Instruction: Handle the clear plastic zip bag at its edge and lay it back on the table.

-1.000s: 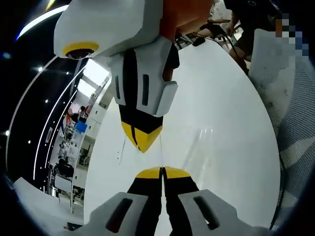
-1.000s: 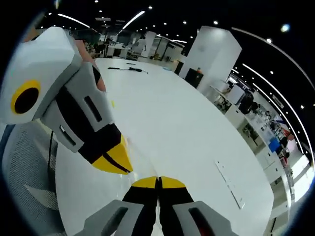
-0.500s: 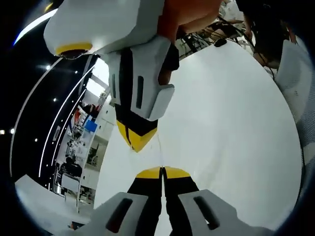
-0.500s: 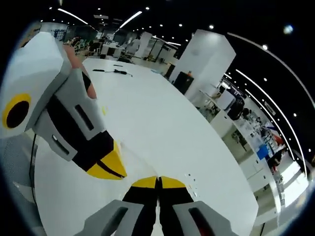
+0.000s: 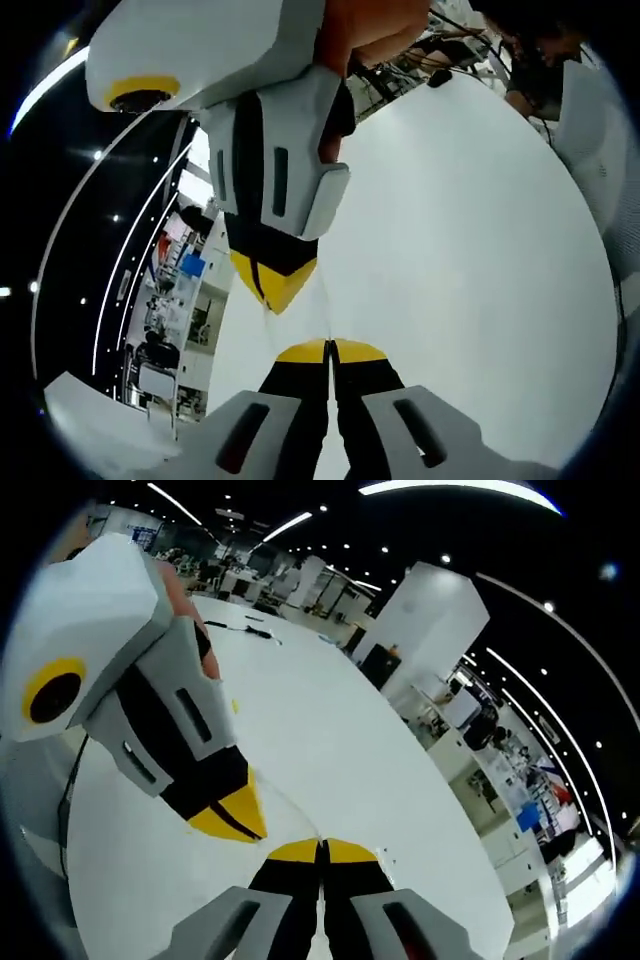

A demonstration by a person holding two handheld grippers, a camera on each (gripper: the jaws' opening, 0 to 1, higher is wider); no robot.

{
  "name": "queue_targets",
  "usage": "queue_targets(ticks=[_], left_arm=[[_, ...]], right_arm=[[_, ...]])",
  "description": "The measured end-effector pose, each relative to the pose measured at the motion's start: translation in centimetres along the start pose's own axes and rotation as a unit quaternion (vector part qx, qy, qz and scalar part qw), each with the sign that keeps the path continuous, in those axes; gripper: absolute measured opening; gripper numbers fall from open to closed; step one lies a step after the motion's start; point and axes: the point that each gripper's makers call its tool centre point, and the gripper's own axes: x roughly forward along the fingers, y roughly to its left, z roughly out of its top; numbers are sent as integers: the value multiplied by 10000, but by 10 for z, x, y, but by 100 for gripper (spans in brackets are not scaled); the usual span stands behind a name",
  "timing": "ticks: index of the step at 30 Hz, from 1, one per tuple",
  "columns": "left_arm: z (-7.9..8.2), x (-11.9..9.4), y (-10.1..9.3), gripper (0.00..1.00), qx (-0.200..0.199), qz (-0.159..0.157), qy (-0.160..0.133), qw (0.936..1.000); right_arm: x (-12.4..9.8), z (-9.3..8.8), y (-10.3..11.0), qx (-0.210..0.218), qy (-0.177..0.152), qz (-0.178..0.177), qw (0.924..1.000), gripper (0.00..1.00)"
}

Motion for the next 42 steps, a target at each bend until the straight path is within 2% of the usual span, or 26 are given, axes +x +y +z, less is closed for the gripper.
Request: queue_targets(ticks=[1,5,7,9,13,29,35,40,42], left_arm=[[-4,0,-14,0,-14,-132,59,9999],[-9,-1,-51,0,-36,-382,127,9992],[-11,-1,-62,0,-92,-457,163,9988],[-12,-2,-73,0,-141,-543,195,9982],[-10,-5,-87,0,-238,-629,217,9975],[-7,-10,-94,0,-340,-637,243,9971],[-6,-10,-107,0,-237,-723,248,9968],[-5,-14,-120,0,-128,-812,265,9963],[-5,-15,-124,0,-140,-838,255,9961]], right_arm=[[5,-7,7,50,47,68,10000,0],[13,-25,40,287,144,305,9990,0],[10,-27,54,386,177,391,9983,0],[15,-34,61,478,224,459,9976,0],[16,-38,70,572,242,518,9967,0],[13,-42,78,814,304,534,9948,0],[10,-45,81,924,345,524,9937,0],[11,-51,88,1374,297,522,9887,0],[12,-52,91,1427,308,523,9879,0]])
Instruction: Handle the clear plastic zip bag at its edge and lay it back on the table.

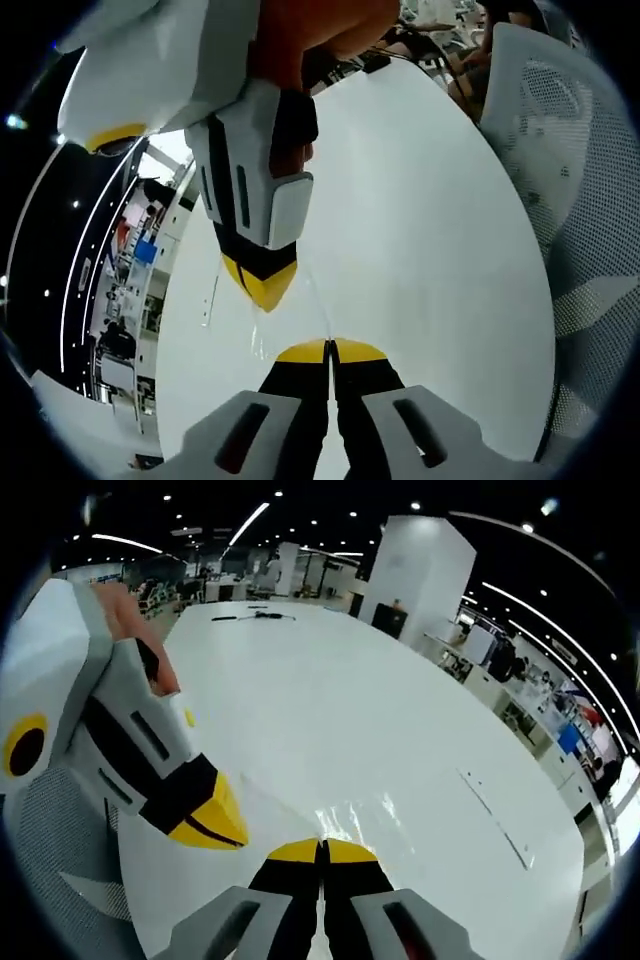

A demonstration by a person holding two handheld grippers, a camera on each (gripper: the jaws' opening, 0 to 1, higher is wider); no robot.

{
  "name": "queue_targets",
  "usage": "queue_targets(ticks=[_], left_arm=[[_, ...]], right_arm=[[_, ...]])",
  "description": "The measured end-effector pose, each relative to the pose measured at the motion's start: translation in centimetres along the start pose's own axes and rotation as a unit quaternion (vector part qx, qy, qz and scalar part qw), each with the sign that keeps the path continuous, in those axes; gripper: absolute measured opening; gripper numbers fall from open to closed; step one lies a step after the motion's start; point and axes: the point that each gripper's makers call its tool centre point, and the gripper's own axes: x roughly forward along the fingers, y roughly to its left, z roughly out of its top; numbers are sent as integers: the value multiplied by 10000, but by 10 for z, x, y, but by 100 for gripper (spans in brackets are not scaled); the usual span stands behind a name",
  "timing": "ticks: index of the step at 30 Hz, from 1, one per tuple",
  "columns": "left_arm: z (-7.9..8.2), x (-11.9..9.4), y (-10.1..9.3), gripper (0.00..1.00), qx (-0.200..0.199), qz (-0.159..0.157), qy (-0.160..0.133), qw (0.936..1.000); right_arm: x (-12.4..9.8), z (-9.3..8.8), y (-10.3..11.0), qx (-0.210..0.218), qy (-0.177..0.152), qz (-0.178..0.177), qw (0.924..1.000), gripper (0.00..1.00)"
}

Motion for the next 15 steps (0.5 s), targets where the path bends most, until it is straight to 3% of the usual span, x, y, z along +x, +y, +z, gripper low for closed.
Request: queue_targets(ticks=[8,15], left_arm=[[0,0,-17,0,15,-120,-28,9999],[0,-2,-31,0,64,-210,-48,9997]], right_arm=[[-2,-6,0,380,-80,-5,9992,0],[-1,-9,0,403,-77,-10,9992,0]])
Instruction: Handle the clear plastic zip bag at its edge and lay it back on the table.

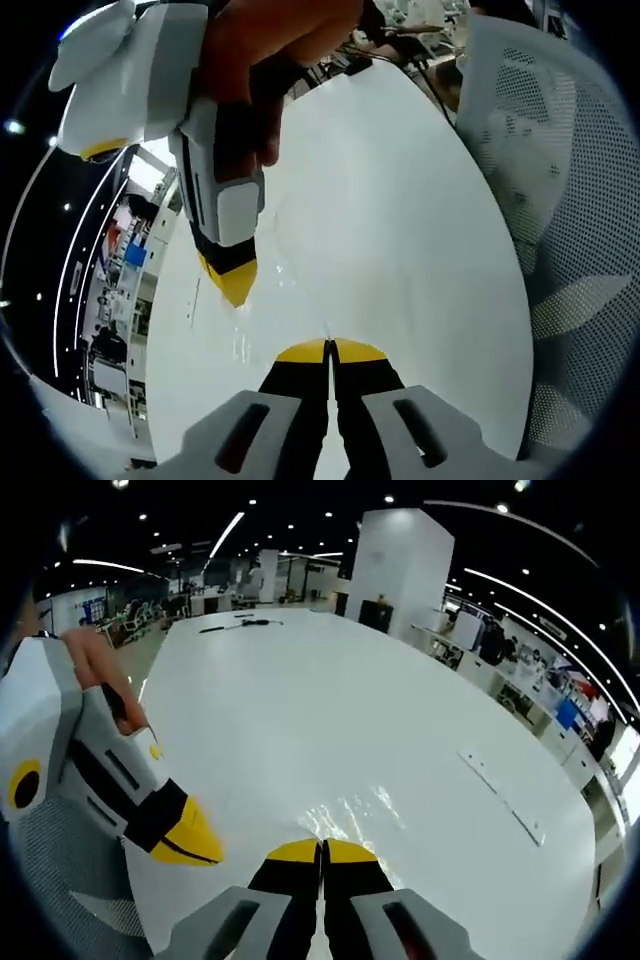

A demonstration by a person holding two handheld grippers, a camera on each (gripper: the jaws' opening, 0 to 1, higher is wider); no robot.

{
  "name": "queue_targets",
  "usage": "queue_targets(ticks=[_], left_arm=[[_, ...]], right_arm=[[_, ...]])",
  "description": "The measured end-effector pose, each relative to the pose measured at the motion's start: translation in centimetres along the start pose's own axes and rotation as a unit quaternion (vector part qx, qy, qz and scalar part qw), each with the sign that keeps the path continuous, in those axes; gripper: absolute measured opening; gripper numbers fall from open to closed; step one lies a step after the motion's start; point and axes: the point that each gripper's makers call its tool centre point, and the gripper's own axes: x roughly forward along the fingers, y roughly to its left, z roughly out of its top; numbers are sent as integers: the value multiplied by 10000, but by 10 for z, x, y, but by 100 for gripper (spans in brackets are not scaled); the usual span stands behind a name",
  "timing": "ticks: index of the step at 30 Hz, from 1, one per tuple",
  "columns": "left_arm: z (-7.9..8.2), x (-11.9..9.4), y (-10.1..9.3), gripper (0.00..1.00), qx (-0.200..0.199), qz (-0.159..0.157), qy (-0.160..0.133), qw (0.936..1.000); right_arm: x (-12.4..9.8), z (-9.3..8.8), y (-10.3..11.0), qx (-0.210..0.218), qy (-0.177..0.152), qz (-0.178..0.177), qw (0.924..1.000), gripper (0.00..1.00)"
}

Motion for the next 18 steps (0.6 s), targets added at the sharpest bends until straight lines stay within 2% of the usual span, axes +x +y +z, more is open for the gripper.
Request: queue_targets(ticks=[18], left_arm=[[3,-1,-9,0,112,-63,-20,9999]], right_arm=[[-4,7,1,-64,-19,-43,10000,0]])
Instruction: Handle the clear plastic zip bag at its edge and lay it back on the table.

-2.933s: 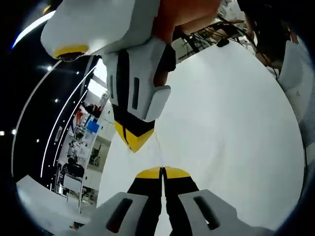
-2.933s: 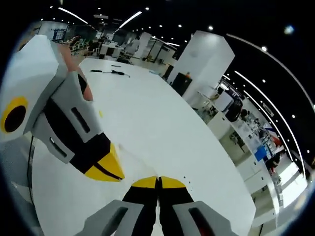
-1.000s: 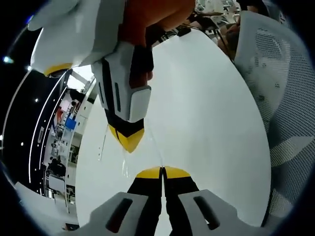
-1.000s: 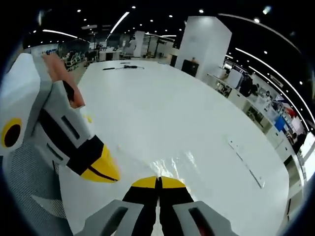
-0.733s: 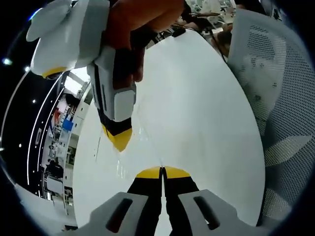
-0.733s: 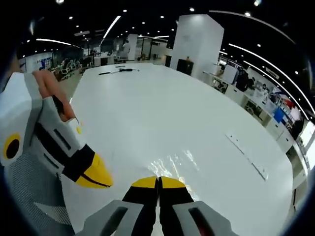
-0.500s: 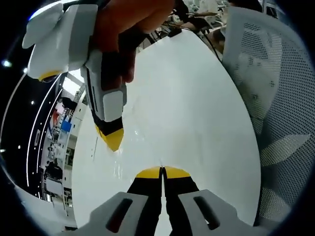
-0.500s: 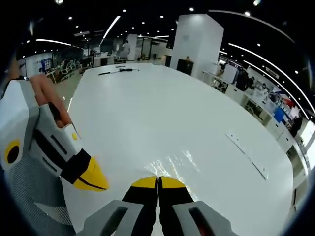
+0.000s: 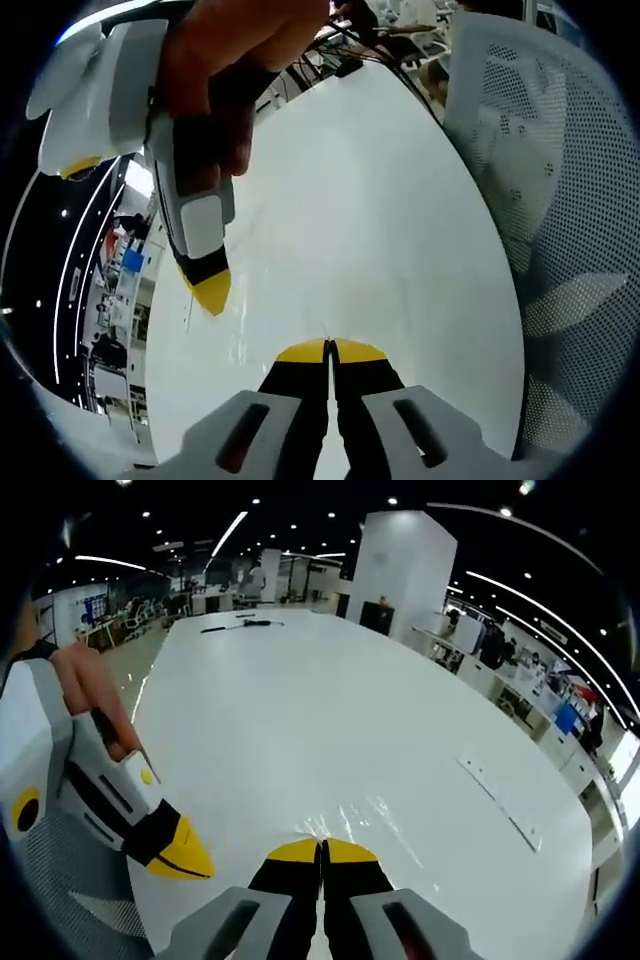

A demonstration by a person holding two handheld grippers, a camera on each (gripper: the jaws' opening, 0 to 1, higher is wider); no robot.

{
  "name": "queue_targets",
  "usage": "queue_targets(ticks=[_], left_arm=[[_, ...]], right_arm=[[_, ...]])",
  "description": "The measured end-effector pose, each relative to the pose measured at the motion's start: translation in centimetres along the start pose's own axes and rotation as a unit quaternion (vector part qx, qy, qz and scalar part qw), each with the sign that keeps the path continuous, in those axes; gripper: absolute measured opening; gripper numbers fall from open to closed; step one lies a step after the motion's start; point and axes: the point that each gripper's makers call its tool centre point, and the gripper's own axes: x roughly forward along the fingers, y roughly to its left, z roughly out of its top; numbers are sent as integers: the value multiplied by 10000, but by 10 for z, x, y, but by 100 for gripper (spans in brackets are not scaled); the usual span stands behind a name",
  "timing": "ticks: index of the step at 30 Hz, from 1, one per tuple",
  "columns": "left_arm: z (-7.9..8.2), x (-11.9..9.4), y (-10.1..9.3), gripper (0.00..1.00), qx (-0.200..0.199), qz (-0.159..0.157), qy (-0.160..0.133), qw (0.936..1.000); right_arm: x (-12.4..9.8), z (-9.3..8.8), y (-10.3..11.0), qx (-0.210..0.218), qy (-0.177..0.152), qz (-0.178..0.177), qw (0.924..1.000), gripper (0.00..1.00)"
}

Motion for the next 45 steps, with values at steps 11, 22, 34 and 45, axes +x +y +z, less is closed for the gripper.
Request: queue_targets(ticks=[11,22,34,45], left_arm=[[-3,-3,2,0,6,4,41,10000],[-6,-4,14,0,-131,135,61,9998],[-8,-5,24,0,-247,215,73,9994],[-15,-1,30,0,-298,262,144,9991]], right_arm=[[-6,2,4,-58,-6,0,10000,0],[-6,1,9,-144,-31,76,9999,0],[2,-13,24,-532,207,264,9980,0],[8,-26,45,-1295,584,524,9885,0]])
